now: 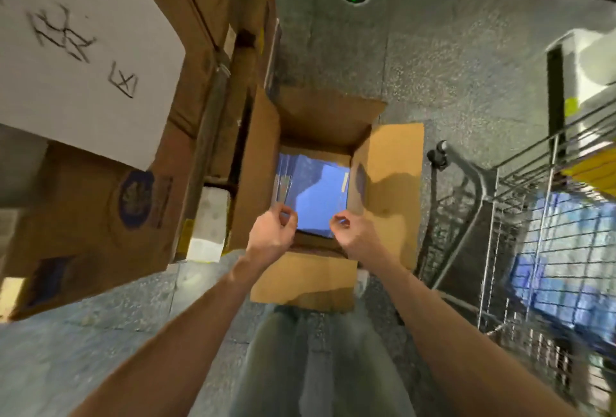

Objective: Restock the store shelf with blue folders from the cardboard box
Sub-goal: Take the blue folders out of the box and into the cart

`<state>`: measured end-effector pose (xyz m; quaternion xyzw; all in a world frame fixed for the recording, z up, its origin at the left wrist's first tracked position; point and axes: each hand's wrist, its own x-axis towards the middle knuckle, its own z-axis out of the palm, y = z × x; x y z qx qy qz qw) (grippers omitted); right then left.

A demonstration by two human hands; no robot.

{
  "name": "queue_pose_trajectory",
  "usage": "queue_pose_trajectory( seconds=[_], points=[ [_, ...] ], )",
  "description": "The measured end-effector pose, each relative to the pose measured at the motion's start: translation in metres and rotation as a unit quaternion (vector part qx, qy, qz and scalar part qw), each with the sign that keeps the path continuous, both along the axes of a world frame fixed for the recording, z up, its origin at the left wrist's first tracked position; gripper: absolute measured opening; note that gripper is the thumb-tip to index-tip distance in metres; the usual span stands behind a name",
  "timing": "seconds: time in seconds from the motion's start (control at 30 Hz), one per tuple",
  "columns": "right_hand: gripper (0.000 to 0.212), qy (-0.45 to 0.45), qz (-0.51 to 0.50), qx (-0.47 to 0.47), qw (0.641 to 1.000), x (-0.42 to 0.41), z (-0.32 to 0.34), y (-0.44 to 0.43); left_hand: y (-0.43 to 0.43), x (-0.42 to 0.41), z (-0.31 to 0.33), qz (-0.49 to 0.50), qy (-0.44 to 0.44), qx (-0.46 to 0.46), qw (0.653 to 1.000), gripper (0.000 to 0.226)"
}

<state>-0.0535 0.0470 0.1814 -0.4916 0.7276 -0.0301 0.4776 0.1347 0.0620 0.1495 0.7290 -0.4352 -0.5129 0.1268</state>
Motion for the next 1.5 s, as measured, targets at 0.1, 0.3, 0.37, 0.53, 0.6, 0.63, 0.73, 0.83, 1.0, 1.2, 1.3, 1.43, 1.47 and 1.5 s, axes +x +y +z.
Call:
queue_pose_trajectory(
  seconds=[0.1,0.3,0.37,0.53,0.6,0.63,0.73,0.83,1.0,1.2,1.3,1.43,1.47,1.5],
  points=[
    [0.022,0.001,0.003,0.040,0.999,-0.009,-0.043,-0.012,-0.007,-0.010,-0.038,-0.013,-0.006,0.039,0.999,0.033],
    [0.009,-0.012,-0.029,0.087,0.996,-0.015,-0.159,-0.030,-0.026,-0.025,-0.132,-0.024,-0.047,0.069,0.996,0.030],
    [0.014,-0.021,-0.035,0.099,0.994,-0.017,-0.209,-0.034,-0.033,-0.029,-0.177,-0.001,-0.058,0.075,0.996,0.031],
    [0.019,-0.019,-0.049,0.108,0.993,-0.021,-0.300,-0.045,-0.041,-0.032,-0.275,0.022,-0.081,0.089,0.992,0.042],
    [0.020,-0.023,-0.055,0.119,0.991,-0.025,-0.336,-0.048,-0.044,-0.032,-0.310,0.019,-0.089,0.092,0.992,0.046],
    [0.021,-0.024,-0.066,0.125,0.990,-0.029,-0.358,-0.050,-0.048,-0.035,-0.333,0.017,-0.096,0.096,0.991,0.047],
    [0.024,-0.034,-0.096,0.125,0.987,-0.039,-0.399,-0.052,-0.060,-0.039,-0.378,0.017,-0.112,0.100,0.988,0.047],
    [0.025,-0.035,-0.108,0.128,0.985,-0.049,-0.435,-0.054,-0.071,-0.048,-0.418,0.018,-0.130,0.124,0.983,0.048],
    [0.025,-0.053,-0.121,0.150,0.980,-0.063,-0.483,-0.050,-0.079,-0.048,-0.480,0.019,-0.079,0.136,0.987,0.057],
    [0.025,-0.058,-0.152,0.145,0.976,-0.067,-0.504,-0.043,-0.075,-0.055,-0.499,0.119,-0.102,0.094,0.983,0.049],
    [0.027,-0.059,-0.154,0.149,0.975,-0.065,-0.499,-0.044,-0.073,-0.056,-0.495,0.145,-0.102,0.061,0.982,0.042],
    [0.026,-0.070,-0.143,0.136,0.978,-0.062,-0.485,-0.053,-0.077,-0.056,-0.486,0.117,-0.090,0.063,0.987,0.047],
    [0.025,-0.070,-0.143,0.127,0.979,-0.060,-0.481,-0.057,-0.077,-0.059,-0.483,0.100,-0.094,0.072,0.988,0.049],
    [0.025,-0.068,-0.146,0.114,0.980,-0.059,-0.475,-0.063,-0.079,-0.063,-0.478,0.080,-0.100,0.083,0.988,0.049]
  ],
)
